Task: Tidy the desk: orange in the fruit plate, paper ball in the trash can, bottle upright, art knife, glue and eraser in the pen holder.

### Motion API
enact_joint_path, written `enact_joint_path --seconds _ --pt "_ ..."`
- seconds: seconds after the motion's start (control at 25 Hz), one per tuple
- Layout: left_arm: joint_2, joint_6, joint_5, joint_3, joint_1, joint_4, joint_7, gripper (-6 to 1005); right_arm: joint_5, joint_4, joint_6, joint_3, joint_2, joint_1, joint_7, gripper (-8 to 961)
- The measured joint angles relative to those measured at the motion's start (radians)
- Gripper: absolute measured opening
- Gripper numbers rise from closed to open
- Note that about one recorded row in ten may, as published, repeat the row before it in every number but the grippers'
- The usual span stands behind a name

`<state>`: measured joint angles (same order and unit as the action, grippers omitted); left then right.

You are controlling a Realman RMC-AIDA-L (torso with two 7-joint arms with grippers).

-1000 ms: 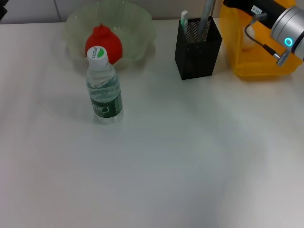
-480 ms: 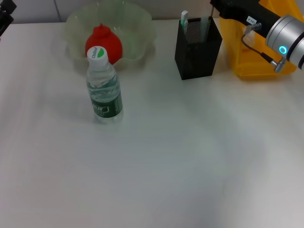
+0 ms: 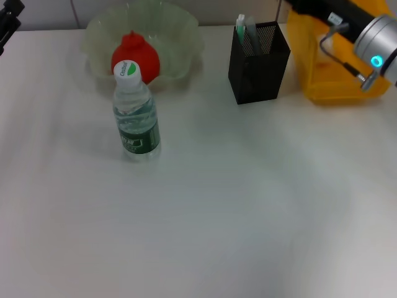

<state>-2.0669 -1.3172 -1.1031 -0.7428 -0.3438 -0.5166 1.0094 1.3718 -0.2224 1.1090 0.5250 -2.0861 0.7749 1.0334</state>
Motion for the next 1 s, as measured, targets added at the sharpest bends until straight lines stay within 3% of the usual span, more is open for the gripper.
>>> enact_joint_path --seconds 0.04,0.24,0.28,0.36,0.44,0.48,0.52,0.6,0.68,0.8,1.0 --pt "0.0 0.0 0.0 0.0 0.0 0.0 0.0 675 -0.027 -0.007 0.029 0.002 0.0 -0.006 -0.001 549" --pt "0.01 -0.016 -0.026 -0.003 -0.009 -0.028 0.024 675 -0.063 -0.092 0.155 0.027 0.004 -0.017 0.072 544" --pt "0.06 -0.04 -0.139 -0.003 -0.014 -0.117 0.239 675 -0.058 -0.161 0.173 0.088 0.008 -0.016 0.154 570" --pt "0.078 -0.057 -0.172 -0.004 -0.019 -0.128 0.293 675 -0.054 -0.201 0.177 0.134 0.011 -0.017 0.2 621" --pt "0.101 -0.096 -0.208 -0.004 -0.026 -0.137 0.354 675 -0.012 -0.308 0.175 0.281 0.041 -0.02 0.351 672" --pt "0.112 -0.126 -0.223 -0.004 -0.028 -0.143 0.379 675 0.056 -0.396 0.191 0.395 0.083 -0.018 0.509 698" --pt "0.121 -0.16 -0.24 -0.004 -0.03 -0.149 0.402 675 0.056 -0.396 0.191 0.395 0.083 -0.018 0.509 716" --pt "0.138 -0.228 -0.281 -0.003 -0.034 -0.163 0.45 794 0.126 -0.451 0.253 0.445 0.114 -0.002 0.618 751" --pt "0.153 -0.309 -0.33 -0.002 -0.039 -0.168 0.502 798 0.221 -0.484 0.358 0.452 0.129 0.029 0.691 786" --pt "0.157 -0.363 -0.352 0.001 -0.041 -0.169 0.516 803 0.277 -0.493 0.4 0.456 0.128 0.049 0.726 786" --pt "0.156 -0.438 -0.381 -0.001 -0.045 -0.168 0.521 805 0.387 -0.491 0.457 0.465 0.094 0.086 0.754 786"
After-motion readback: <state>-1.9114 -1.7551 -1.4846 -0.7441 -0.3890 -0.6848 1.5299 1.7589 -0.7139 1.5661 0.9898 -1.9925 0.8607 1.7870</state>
